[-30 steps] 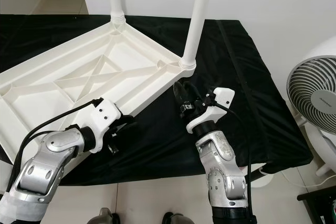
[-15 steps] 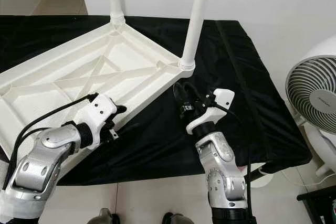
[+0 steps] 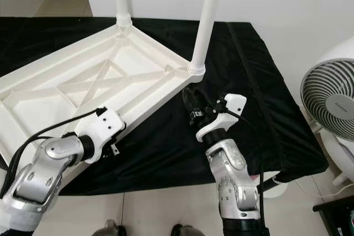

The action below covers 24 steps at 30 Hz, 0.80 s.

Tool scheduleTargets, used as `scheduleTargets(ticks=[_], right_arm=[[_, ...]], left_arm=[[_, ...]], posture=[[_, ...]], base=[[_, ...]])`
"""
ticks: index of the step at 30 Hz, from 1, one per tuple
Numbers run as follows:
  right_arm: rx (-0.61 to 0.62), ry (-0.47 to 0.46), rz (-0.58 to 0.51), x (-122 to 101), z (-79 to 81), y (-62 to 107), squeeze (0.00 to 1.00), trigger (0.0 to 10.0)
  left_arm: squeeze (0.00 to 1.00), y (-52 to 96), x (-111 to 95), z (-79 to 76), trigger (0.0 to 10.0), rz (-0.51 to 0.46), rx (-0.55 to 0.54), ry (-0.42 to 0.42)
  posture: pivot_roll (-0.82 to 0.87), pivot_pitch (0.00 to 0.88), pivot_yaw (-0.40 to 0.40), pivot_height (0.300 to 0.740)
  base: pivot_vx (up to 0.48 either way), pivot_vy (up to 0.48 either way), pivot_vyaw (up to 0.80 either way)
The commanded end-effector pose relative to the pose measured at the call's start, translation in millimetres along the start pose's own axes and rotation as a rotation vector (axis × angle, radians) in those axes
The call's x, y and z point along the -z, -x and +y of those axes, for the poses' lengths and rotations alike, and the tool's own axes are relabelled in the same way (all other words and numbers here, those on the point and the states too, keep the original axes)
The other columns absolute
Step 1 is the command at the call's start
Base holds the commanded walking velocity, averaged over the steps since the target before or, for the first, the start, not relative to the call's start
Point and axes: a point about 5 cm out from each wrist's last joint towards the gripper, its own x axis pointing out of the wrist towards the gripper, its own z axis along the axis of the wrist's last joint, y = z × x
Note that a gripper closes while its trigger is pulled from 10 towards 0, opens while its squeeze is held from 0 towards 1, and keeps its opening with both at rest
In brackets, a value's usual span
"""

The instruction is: Building children table

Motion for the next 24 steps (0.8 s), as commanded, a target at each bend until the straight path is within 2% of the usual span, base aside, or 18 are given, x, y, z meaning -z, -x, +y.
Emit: scheduleTargets(ticks=[1, 6, 7, 9, 10, 13, 18, 24], right_arm=[[-0.003, -0.001, 0.000, 1.2, 0.1, -0.4, 0.00, 10.0], [-0.001, 0.001, -0.001, 1.3, -0.1, -1.0, 0.00, 10.0], [0.001, 0.002, -0.003, 1.1, -0.4, -0.9, 0.00, 10.0], [0.002, 0.003, -0.004, 0.9, -0.6, -0.8, 0.00, 10.0], [0.005, 0.004, -0.004, 0.8, -1.2, -0.8, 0.00, 10.0], [0.010, 0.006, -0.007, 0.4, -2.0, -0.7, 0.00, 10.0], [0.011, 0.006, -0.008, 0.2, -2.1, -0.7, 0.00, 10.0], [0.012, 0.007, -0.015, -0.9, -1.4, -1.8, 0.00, 10.0]], left_arm=[[0.00, -2.9, 10.9, 3.5, 10.0, 0.065, -0.095, 0.019], [0.00, -5.1, 13.2, 8.9, 10.0, 0.087, -0.140, 0.048], [0.00, -5.8, 12.6, 11.6, 2.9, 0.086, -0.162, 0.062], [0.00, -6.2, 12.0, 13.3, 2.9, 0.085, -0.175, 0.069], [0.00, -6.7, 11.8, 15.7, 0.0, 0.086, -0.195, 0.088], [0.00, -7.4, 13.2, 20.9, 0.0, 0.100, -0.241, 0.112], [0.00, -7.4, 13.6, 22.2, 0.0, 0.105, -0.253, 0.116], [0.00, -12.6, 15.3, 30.0, 0.0, 0.130, -0.337, 0.161]], posture=[[0.11, 0.103, -0.030, 0.740], [0.11, 0.103, -0.029, 0.740], [0.11, 0.103, -0.026, 0.740], [0.11, 0.103, -0.026, 0.740], [0.11, 0.104, -0.026, 0.740], [0.10, 0.104, -0.024, 0.740], [0.10, 0.104, -0.024, 0.740], [0.10, 0.101, -0.025, 0.740]], base=[[0.000, 0.000, 0.00], [0.000, 0.000, 0.00], [0.000, 0.000, 0.00], [0.000, 0.000, 0.00], [0.000, 0.000, 0.00], [0.000, 0.000, 0.00], [0.000, 0.000, 0.00], [0.000, 0.000, 0.00]])
